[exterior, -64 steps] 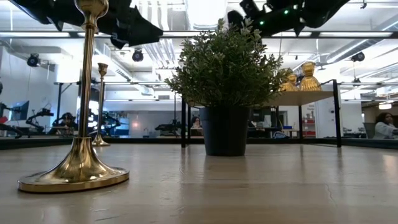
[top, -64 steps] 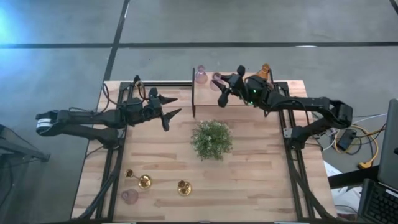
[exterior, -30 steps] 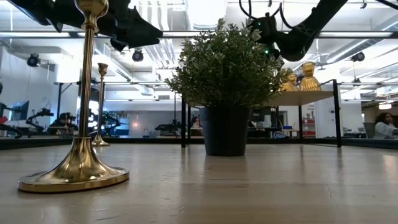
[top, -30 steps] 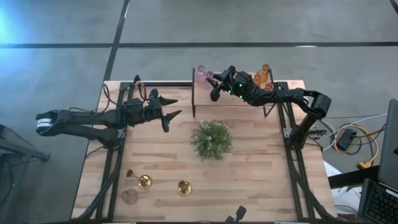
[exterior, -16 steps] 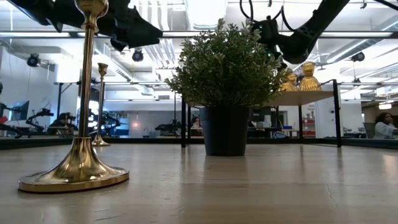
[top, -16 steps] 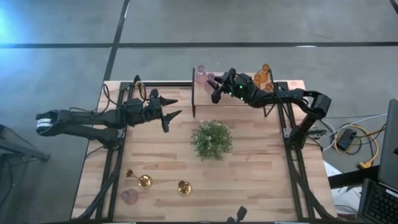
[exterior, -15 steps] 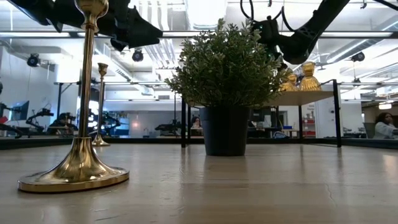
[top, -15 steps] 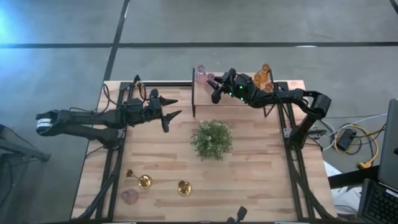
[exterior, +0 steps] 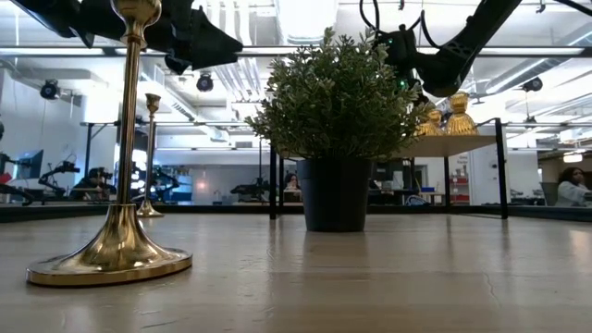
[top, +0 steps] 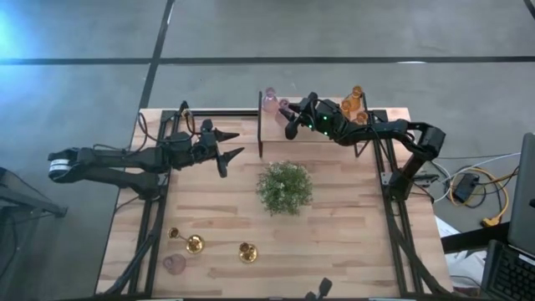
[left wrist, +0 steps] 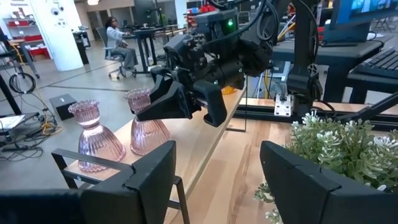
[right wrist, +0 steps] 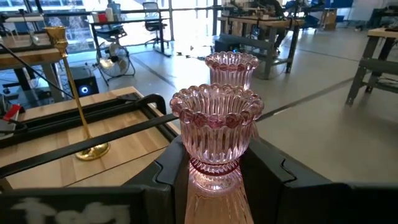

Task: Pick & Place candle stick holders
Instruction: Put the middle pink candle holder on the shelf

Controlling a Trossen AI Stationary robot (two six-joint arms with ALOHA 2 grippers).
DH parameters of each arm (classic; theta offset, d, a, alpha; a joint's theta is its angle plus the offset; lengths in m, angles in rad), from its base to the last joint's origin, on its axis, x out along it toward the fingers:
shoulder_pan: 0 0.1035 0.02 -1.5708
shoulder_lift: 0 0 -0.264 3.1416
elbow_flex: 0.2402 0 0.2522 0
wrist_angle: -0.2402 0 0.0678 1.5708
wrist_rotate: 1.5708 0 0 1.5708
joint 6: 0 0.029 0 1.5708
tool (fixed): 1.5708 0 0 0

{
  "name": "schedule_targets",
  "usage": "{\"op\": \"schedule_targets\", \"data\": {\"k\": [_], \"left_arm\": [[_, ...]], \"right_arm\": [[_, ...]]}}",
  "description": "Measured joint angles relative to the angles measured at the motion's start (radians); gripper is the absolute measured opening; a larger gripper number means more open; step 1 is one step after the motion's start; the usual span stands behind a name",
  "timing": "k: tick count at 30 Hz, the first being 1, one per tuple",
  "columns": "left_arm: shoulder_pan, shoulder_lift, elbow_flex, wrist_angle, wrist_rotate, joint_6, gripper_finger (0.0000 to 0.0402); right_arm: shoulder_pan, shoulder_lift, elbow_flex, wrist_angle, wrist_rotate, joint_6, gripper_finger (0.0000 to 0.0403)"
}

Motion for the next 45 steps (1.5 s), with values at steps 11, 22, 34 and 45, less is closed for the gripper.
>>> {"op": "schedule_targets", "data": {"k": [11, 22, 34, 45], "left_arm": [[0.000, 0.000, 0.000, 0.000, 0.000, 0.000, 0.0238], [0.000, 0.000, 0.000, 0.006, 0.000, 0.005, 0.0238], [0.000, 0.000, 0.000, 0.023, -0.001, 0.005, 0.0238], [0.001, 0.000, 0.000, 0.023, -0.001, 0.007, 0.0238]], "right_arm": [[-0.009, 0.000, -0.001, -0.001, -0.019, 0.016, 0.0107], [-0.014, 0.000, -0.001, -0.003, -0.059, 0.004, 0.0107], [-0.013, 0.000, -0.001, -0.012, -0.058, -0.010, 0.0164], [-0.012, -0.002, -0.001, -0.013, -0.065, -0.026, 0.0177]]}}
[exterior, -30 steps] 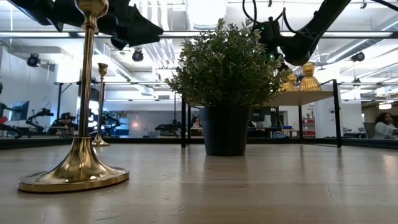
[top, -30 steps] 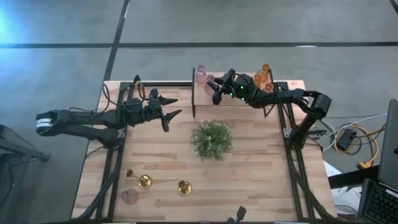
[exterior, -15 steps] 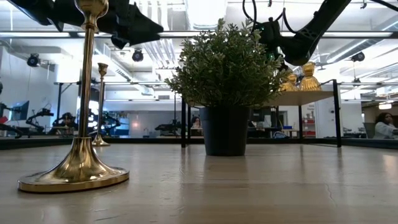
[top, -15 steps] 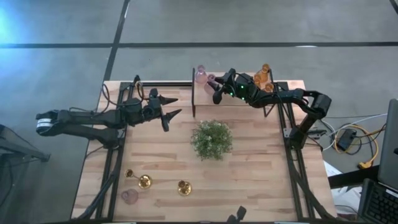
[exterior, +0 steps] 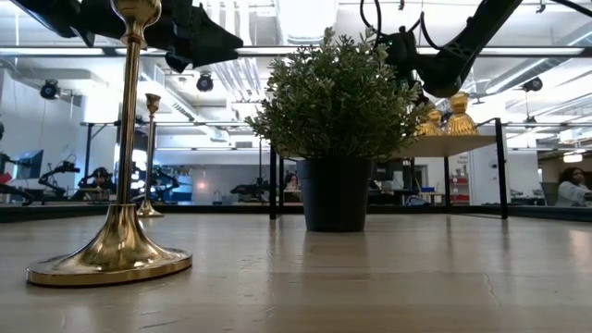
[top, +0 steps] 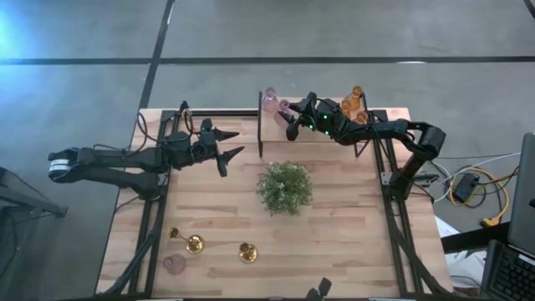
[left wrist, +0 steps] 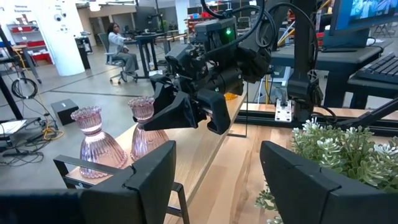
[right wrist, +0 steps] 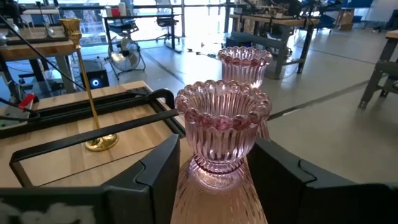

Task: Pick & Place candle stick holders
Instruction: Put the middle pink candle holder on the shelf, then put the large bottom left golden candle holder on the shelf

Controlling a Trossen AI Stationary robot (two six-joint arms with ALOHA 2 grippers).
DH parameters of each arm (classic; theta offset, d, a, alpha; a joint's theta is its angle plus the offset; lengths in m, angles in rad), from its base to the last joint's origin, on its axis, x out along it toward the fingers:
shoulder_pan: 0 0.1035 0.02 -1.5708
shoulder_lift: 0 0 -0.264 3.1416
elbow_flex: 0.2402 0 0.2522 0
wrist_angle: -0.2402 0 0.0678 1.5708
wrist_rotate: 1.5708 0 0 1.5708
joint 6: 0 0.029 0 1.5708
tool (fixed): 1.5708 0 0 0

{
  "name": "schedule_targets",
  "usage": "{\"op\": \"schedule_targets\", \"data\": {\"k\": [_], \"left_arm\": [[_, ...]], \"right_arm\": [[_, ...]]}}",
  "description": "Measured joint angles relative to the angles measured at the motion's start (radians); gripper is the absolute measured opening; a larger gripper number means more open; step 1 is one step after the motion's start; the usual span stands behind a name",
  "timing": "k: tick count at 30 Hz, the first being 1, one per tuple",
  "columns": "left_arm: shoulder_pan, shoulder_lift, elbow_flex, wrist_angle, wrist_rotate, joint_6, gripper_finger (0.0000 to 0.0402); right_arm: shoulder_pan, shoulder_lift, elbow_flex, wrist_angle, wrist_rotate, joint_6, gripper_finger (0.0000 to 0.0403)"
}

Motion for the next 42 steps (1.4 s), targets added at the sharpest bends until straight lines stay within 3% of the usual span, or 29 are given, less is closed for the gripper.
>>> {"op": "schedule_targets", "data": {"k": [12, 19, 28, 34, 37, 42], "left_arm": [[0.000, 0.000, 0.000, 0.000, 0.000, 0.001, 0.0238], [0.000, 0.000, 0.000, 0.000, 0.000, 0.001, 0.0238], [0.000, 0.000, 0.000, 0.000, 0.000, 0.001, 0.0238], [0.000, 0.000, 0.000, 0.000, 0.000, 0.001, 0.0238], [0.000, 0.000, 0.000, 0.000, 0.000, 0.001, 0.0238], [0.000, -0.009, 0.039, -0.005, -0.001, 0.051, 0.0238]], "right_arm": [[0.000, -0.056, 0.000, -0.090, -0.002, 0.008, 0.0192], [0.000, -0.152, 0.000, -0.218, -0.002, 0.008, 0.0211], [0.047, -0.414, 0.000, -0.520, -0.008, 0.008, 0.0215], [0.139, -0.630, 0.000, -0.588, -0.021, 0.030, 0.0214], [0.208, -0.715, 0.000, -0.569, -0.117, 0.022, 0.0210], [0.333, -0.788, 0.000, -0.535, -0.404, 0.000, 0.0199]]}}
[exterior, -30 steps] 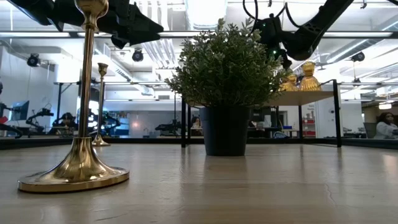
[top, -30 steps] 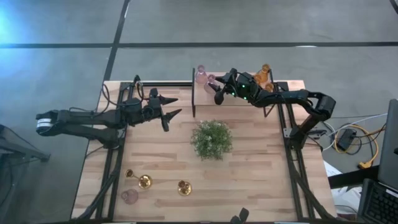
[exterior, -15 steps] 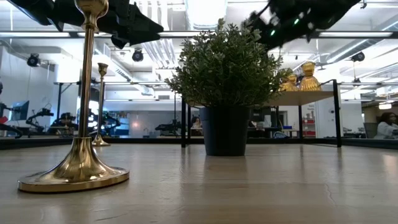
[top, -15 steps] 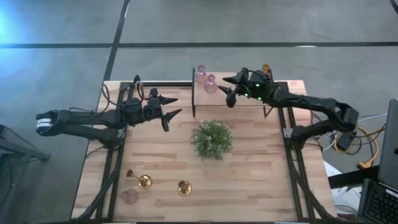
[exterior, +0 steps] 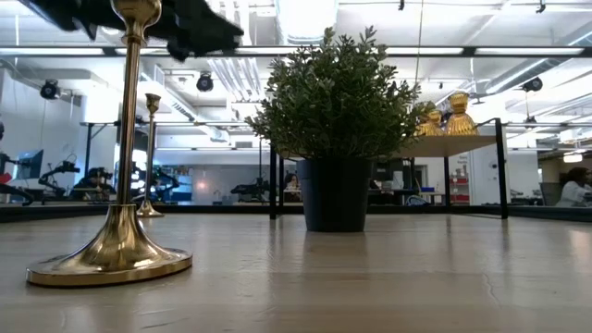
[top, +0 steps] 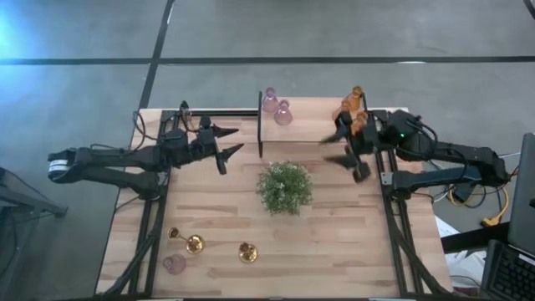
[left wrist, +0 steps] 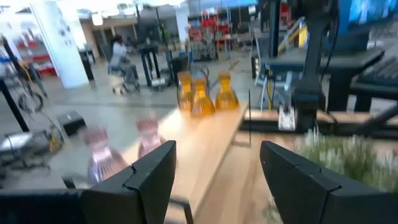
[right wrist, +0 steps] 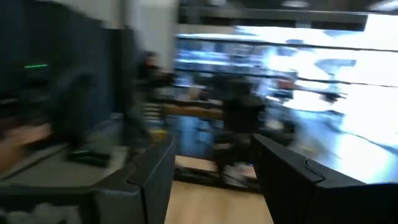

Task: Pick & Place candle stick holders
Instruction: Put the large bottom left golden candle holder on the shelf

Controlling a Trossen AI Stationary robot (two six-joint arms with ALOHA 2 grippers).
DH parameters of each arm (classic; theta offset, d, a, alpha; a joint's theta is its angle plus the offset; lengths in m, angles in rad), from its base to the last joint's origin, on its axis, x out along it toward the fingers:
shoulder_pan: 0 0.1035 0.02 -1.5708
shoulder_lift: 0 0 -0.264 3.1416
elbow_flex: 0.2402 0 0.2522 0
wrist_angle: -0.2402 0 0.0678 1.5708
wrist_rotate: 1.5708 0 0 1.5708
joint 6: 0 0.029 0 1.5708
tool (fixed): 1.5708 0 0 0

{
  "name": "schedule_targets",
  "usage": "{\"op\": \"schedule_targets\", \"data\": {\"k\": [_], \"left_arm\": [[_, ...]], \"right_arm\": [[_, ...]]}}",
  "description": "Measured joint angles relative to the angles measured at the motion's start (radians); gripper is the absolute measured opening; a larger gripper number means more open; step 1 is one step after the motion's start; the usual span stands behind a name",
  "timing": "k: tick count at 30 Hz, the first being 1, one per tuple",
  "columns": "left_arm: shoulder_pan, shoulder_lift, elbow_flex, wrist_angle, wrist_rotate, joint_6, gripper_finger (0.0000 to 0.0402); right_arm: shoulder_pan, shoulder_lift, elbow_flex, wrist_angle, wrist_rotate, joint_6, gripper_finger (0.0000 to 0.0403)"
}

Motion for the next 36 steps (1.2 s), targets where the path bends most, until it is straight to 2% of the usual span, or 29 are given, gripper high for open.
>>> {"op": "schedule_targets", "data": {"k": [2, 5, 13, 18, 21, 26, 28, 31, 36], "left_arm": [[0.000, -0.009, 0.049, -0.026, 0.001, 0.024, 0.0238], [-0.001, -0.017, 0.162, -0.149, 0.005, 0.050, 0.0238], [-0.032, -0.014, 0.546, -0.708, 0.076, 0.081, 0.0230], [-0.127, -0.021, 0.693, -1.009, 0.073, 0.018, 0.0213], [-0.211, -0.039, 0.700, -1.121, 0.010, -0.089, 0.0203], [-0.390, -0.055, 0.618, -1.256, -0.246, -0.321, 0.0195], [-0.471, -0.054, 0.578, -1.293, -0.315, -0.435, 0.0194], [-0.588, -0.053, 0.530, -1.349, -0.359, -0.598, 0.0194], [-0.741, -0.044, 0.515, -1.538, -0.425, -0.893, 0.0194]], "right_arm": [[0.052, -0.007, -0.001, -0.002, -0.026, -0.001, 0.0195], [0.121, 0.000, -0.011, -0.014, -0.025, -0.024, 0.0190], [0.222, 0.097, -0.045, -0.054, -0.017, -0.081, 0.0179], [0.221, 0.153, -0.068, -0.056, -0.016, -0.077, 0.0170], [0.221, 0.174, -0.072, -0.056, -0.015, -0.074, 0.0165], [0.221, 0.186, -0.073, -0.057, -0.014, -0.070, 0.0156], [0.221, 0.184, -0.073, -0.055, -0.014, -0.063, 0.0153], [0.221, 0.175, -0.072, -0.055, -0.014, -0.047, 0.0148], [0.221, 0.163, -0.072, -0.052, -0.014, -0.044, 0.0143]]}}
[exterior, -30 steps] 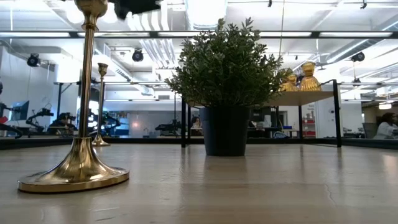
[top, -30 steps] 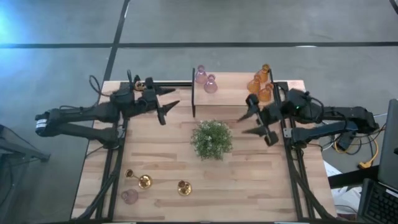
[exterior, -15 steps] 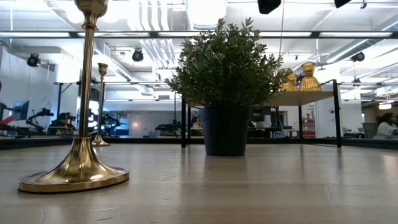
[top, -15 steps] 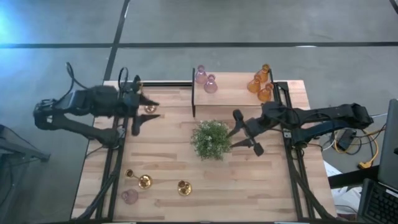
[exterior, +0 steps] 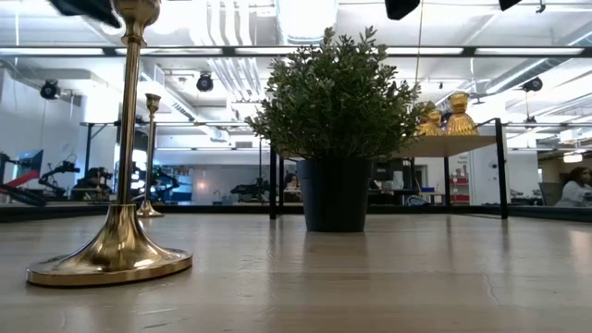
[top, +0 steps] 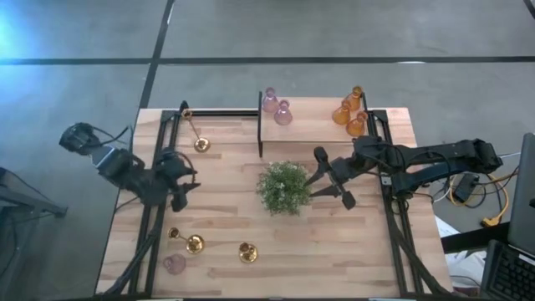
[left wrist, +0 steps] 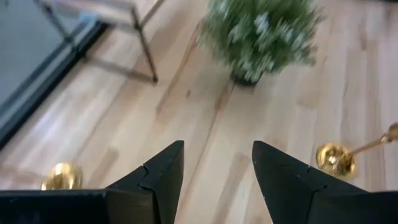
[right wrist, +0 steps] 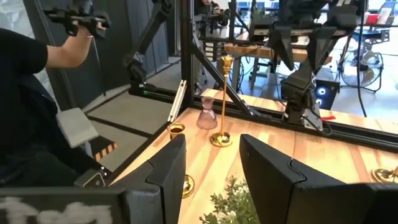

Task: Pick & Place candle stick holders
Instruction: Put the large bottom left golden candle holder on the shelf

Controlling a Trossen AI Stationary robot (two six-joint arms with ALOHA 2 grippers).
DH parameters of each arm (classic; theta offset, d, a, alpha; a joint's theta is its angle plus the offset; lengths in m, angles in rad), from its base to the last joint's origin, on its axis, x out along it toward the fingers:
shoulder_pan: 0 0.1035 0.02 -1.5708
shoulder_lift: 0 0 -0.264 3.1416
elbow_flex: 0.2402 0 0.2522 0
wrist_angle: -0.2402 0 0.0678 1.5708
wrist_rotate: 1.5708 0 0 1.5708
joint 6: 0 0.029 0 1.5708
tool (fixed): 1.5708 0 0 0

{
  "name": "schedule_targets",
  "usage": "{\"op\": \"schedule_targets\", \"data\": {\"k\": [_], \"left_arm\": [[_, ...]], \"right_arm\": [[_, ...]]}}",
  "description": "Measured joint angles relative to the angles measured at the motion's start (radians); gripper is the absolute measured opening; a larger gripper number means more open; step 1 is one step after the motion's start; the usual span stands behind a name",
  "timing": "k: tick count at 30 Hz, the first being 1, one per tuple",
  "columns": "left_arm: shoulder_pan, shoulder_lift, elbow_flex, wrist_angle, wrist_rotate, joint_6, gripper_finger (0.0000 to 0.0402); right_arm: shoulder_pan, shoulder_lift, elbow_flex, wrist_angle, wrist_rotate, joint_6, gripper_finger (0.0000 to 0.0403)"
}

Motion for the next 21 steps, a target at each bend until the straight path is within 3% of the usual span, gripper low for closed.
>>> {"op": "schedule_targets", "data": {"k": [7, 17, 21], "left_arm": [[-0.147, 0.012, -0.021, -0.207, 0.041, -0.369, 0.0194], [-0.250, 0.075, -0.063, -0.272, 0.311, -0.649, 0.0194], [-0.295, 0.086, -0.063, -0.344, 0.376, -0.755, 0.0194]], "right_arm": [[0.000, 0.000, 0.000, -0.001, 0.000, 0.007, 0.0145], [0.000, 0.007, 0.000, 0.011, 0.039, 0.002, 0.0132], [0.000, 0.007, 0.000, 0.023, 0.052, -0.001, 0.0132]]}}
